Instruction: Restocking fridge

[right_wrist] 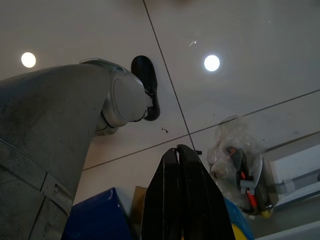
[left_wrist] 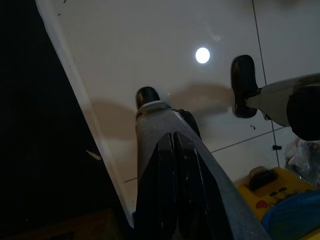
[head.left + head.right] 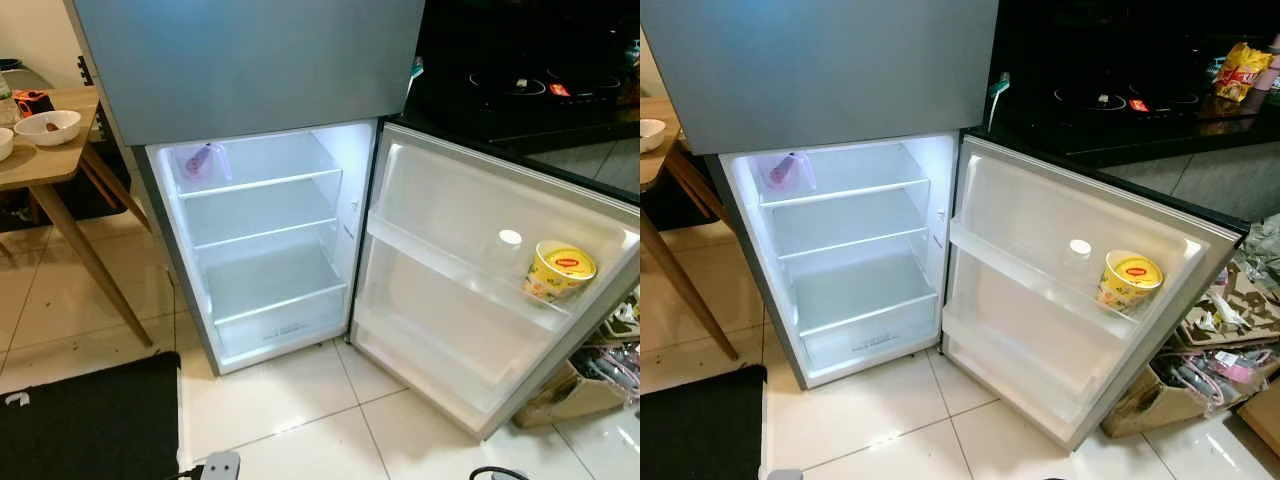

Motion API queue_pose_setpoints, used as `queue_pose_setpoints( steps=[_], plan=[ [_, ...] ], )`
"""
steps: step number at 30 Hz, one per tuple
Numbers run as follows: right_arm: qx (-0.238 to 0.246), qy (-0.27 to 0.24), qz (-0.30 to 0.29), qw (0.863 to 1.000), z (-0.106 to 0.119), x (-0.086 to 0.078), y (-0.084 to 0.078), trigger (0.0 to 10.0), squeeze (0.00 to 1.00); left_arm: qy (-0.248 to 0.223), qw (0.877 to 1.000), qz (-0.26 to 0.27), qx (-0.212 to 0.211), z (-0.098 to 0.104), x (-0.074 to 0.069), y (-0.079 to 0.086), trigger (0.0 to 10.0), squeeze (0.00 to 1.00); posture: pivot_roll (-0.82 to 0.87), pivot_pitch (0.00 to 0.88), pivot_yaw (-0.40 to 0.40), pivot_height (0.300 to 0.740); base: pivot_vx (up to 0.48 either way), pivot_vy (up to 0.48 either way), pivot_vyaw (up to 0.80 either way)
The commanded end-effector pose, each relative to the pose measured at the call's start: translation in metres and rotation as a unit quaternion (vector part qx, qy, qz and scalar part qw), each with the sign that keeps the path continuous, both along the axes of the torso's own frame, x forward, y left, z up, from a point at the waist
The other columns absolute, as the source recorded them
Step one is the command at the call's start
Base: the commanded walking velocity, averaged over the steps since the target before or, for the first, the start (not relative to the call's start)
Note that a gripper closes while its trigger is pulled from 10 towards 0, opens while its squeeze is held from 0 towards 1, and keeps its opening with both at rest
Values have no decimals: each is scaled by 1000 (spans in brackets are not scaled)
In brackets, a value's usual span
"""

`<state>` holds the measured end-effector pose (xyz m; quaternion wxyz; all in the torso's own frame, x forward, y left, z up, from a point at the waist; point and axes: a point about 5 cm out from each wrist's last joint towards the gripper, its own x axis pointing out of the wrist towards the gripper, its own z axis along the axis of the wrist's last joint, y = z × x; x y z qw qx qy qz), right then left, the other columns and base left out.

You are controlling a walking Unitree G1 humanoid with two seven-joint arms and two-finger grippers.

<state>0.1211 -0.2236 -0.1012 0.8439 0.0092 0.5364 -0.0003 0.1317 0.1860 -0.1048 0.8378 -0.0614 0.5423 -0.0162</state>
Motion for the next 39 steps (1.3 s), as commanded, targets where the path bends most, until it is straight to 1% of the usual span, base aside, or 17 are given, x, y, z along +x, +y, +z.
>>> queue_pose_setpoints(
  steps=[1, 11, 15, 21, 28, 39],
  plan=[
    [-3, 3, -2, 1000, -1, -3, -2, 10000, 0, 8, 1000, -6, 1, -2, -4, -2, 10000, 0, -63, 14, -29, 740, -371, 0, 0],
    [-6, 6, -1, 1000, -1, -4, -3, 10000, 0, 10, 1000, -7, 4, -2, -5, -1, 10000, 0, -62, 7, -28, 740, -446, 0, 0],
    [-5, 3, 2, 1000, 0, -2, -2, 10000, 0, 6, 1000, -1, 2, -1, -3, 0, 10000, 0, -62, 7, -28, 740, -367, 0, 0],
    [-3, -1, 5, 1000, 0, 1, 0, 10000, 0, 4, 1000, 1, 7, -1, -3, 3, 10000, 0, -62, 7, -28, 740, 0, 0, 0],
    [0, -3, 7, 1000, 1, 3, 1, 10000, 0, 2, 1000, 6, 0, -1, -4, 3, 10000, 0, -62, 8, -28, 740, 0, 0, 0],
    [2, -6, 8, 1000, 2, 4, 0, 10000, 0, -7, 1000, -10, -6, 0, -1, 1, 10000, 0, -65, 15, -28, 740, 0, 0, 0]
  ],
)
